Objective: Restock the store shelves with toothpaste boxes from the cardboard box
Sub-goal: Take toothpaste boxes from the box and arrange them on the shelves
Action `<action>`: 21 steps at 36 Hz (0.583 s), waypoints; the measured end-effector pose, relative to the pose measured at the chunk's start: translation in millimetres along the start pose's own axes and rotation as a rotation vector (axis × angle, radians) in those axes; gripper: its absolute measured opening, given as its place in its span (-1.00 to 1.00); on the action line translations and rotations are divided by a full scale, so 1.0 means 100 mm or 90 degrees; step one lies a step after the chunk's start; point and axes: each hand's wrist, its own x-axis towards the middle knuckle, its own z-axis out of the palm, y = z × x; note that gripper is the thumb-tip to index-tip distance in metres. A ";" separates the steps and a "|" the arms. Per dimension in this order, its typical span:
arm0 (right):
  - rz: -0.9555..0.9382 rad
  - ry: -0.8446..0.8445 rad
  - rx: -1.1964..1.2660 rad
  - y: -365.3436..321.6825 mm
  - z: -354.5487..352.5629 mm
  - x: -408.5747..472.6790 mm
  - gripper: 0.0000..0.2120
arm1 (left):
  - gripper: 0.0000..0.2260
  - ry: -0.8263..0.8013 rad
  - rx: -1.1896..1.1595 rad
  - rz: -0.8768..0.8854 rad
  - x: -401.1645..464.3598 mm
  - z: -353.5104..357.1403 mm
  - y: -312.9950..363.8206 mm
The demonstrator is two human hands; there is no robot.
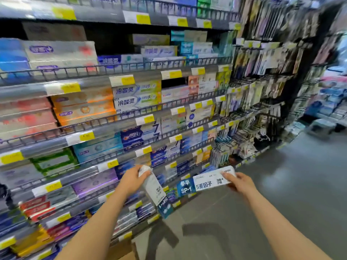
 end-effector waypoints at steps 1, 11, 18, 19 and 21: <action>-0.007 0.016 0.010 -0.04 -0.10 0.05 -0.53 | -0.59 0.001 0.000 0.009 0.09 0.01 0.11; -0.024 0.009 0.143 -0.43 -0.68 0.96 -0.39 | -0.48 0.002 0.064 0.083 1.15 0.15 0.97; -0.066 -0.025 0.164 -0.98 -0.94 1.57 -0.58 | -0.55 0.031 0.016 0.153 1.83 0.17 1.50; -0.076 -0.026 0.168 -1.05 -0.97 1.66 -0.58 | -0.57 0.039 0.025 0.168 1.93 0.16 1.60; -0.103 -0.023 0.178 -1.21 -1.04 1.80 -0.62 | -0.61 0.058 0.046 0.208 2.12 0.15 1.76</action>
